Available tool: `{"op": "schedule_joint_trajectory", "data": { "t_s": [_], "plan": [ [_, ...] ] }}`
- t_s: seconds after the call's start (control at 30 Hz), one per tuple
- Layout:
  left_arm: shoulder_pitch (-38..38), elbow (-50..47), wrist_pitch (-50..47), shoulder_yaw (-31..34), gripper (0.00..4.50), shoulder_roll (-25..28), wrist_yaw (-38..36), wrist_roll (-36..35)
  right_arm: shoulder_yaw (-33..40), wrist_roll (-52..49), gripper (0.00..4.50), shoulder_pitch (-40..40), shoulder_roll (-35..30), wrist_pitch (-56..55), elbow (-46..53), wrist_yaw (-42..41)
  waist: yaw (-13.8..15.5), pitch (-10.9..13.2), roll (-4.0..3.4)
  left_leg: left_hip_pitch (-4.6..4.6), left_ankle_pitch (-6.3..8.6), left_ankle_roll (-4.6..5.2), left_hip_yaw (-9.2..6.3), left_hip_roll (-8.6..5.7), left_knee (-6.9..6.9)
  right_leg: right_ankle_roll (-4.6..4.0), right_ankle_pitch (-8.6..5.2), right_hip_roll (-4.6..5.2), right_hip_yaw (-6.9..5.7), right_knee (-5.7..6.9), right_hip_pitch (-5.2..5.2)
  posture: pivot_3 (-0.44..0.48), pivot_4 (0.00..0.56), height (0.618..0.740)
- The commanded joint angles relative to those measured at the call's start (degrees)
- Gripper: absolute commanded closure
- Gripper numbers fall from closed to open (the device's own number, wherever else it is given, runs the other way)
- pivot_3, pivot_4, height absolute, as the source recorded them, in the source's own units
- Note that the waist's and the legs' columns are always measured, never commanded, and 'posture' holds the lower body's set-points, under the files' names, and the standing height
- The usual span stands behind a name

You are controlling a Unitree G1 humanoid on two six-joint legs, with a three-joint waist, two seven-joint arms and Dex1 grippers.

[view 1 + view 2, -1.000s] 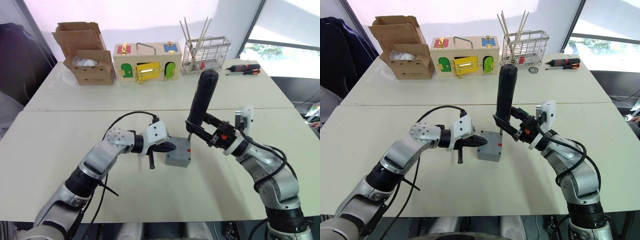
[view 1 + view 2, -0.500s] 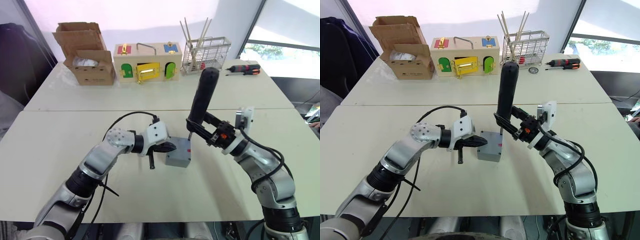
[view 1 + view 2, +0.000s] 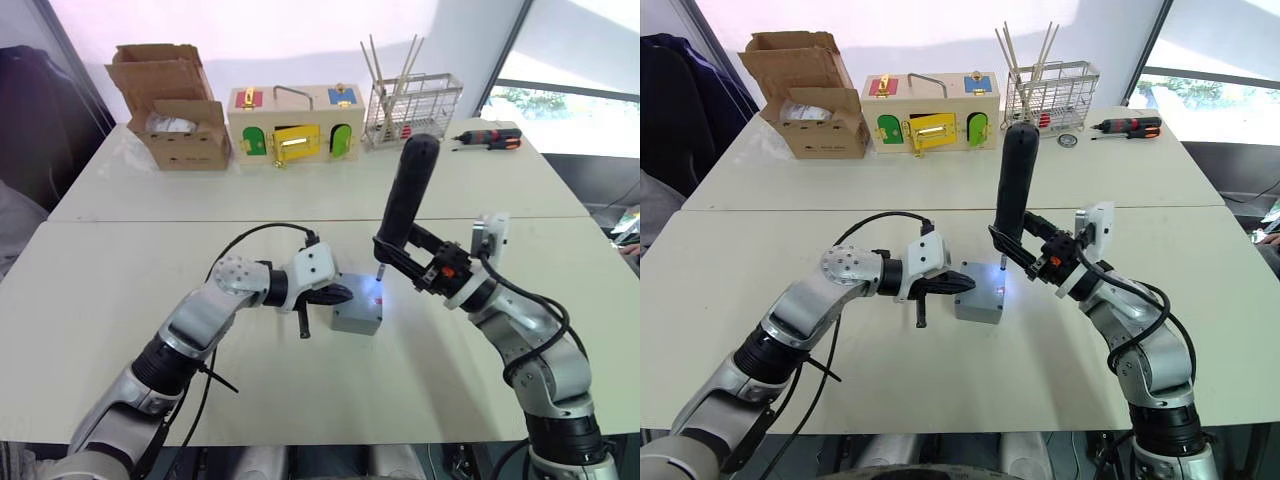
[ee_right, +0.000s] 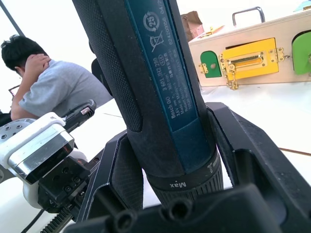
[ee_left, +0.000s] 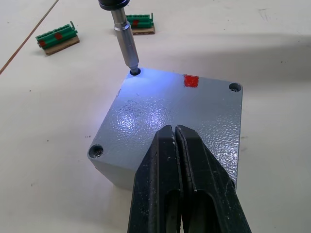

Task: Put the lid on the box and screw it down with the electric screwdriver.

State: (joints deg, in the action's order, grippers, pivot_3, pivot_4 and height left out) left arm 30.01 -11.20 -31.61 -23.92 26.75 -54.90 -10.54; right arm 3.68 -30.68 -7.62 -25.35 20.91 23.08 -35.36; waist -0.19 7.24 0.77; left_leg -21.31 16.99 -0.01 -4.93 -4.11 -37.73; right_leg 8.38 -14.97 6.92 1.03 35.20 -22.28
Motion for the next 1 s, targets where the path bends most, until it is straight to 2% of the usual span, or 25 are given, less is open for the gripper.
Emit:
{"op": "schedule_joint_trajectory", "data": {
  "t_s": [0.03, 0.2, 0.33, 0.57, 0.67, 0.7, 0.77, 0.83, 1.0],
  "plan": [
    [0.0, 0.5, 0.0, 0.1, 4.5, -0.7, 0.6, 0.2, 1.2, -3.0, 2.61, -1.8, -1.6, 7.5, -1.2, 1.4, 0.3, 0.1, -0.11, -0.01, 0.0, 0.0, 0.0, 0.0, 0.0, 0.0, 0.0, 0.0, 0.0, 0.0, 0.0, 0.0, 0.15, 0.73],
    [-0.7, -1.6, -0.8, 3.8, 4.5, -1.0, 1.0, -2.6, 9.5, -15.2, 2.61, -11.9, -6.5, 16.6, 3.2, 3.2, 0.8, 1.0, -0.68, -0.29, -0.01, -0.01, 0.04, -0.03, -0.01, -0.02, 0.02, 0.04, 0.05, 0.03, -0.16, 0.0, 0.15, 0.73],
    [-0.7, -1.9, -0.4, 8.0, 4.5, -3.2, 3.4, -5.4, 14.3, -23.7, 2.61, -20.0, -11.3, 23.1, 2.7, 4.3, 0.9, 1.6, -0.82, -1.34, -0.23, -0.36, 0.05, -0.06, -0.28, -0.01, 0.05, 0.06, 0.07, 0.48, -1.27, 0.0, 0.15, 0.73],
    [0.7, -3.3, -2.7, 12.6, 4.5, -5.3, 5.9, -9.3, 17.9, -30.8, 2.61, -25.4, -13.3, 28.7, -0.2, 8.3, 0.8, 1.8, -0.66, -1.94, -0.41, -0.64, 0.12, -0.06, -0.43, -0.01, 0.05, 0.09, 0.08, 0.82, -1.96, 0.0, 0.15, 0.73],
    [1.3, -9.8, -7.9, 10.8, 4.5, 0.4, 0.2, -12.5, 21.7, -33.7, 2.61, -29.7, -20.3, 37.9, -8.0, 14.3, 0.8, 2.2, -0.72, -2.0, -0.44, -0.65, 0.15, -0.09, -0.5, -0.03, 0.06, 0.1, 0.12, 0.94, -2.05, 0.0, 0.15, 0.73],
    [1.1, -12.8, -9.3, 10.0, 4.5, 2.6, -2.0, -14.0, 22.9, -34.8, 2.61, -30.5, -24.1, 41.4, -11.4, 14.0, 0.9, 2.2, -0.71, -2.04, -0.43, -0.61, 0.16, -0.1, -0.5, -0.07, 0.09, 0.11, 0.13, 0.95, -2.1, 0.0, 0.15, 0.73],
    [0.9, -17.3, -11.0, 9.0, 4.5, 5.0, -3.8, -16.2, 20.4, -29.9, 2.61, -28.9, -34.2, 45.9, -15.6, 10.2, 1.6, 2.3, -0.87, -2.13, -0.43, -0.62, 0.11, -0.1, -0.49, -0.08, 0.09, 0.12, 0.05, 0.87, -2.11, 0.0, 0.15, 0.73],
    [0.9, -19.7, -11.3, 7.7, 4.5, 6.0, -4.2, -16.7, 17.8, -29.2, 2.61, -28.0, -41.5, 53.5, -20.5, 7.8, 2.1, 2.4, -0.9, -2.17, -0.42, -0.6, 0.17, -0.14, -0.46, -0.08, 0.08, 0.17, 0.05, 0.77, -2.12, 0.0, 0.15, 0.73],
    [0.9, -21.4, -10.3, 4.9, 4.5, 5.7, -3.2, -15.9, 11.8, -26.2, 2.61, -25.3, -49.6, 64.5, -27.7, 3.0, 0.9, 2.4, -0.92, -2.17, -0.37, -0.52, 0.37, -0.08, -0.41, -0.07, 0.09, 0.18, 0.1, 0.63, -2.12, 0.0, 0.15, 0.73]
  ]
}}
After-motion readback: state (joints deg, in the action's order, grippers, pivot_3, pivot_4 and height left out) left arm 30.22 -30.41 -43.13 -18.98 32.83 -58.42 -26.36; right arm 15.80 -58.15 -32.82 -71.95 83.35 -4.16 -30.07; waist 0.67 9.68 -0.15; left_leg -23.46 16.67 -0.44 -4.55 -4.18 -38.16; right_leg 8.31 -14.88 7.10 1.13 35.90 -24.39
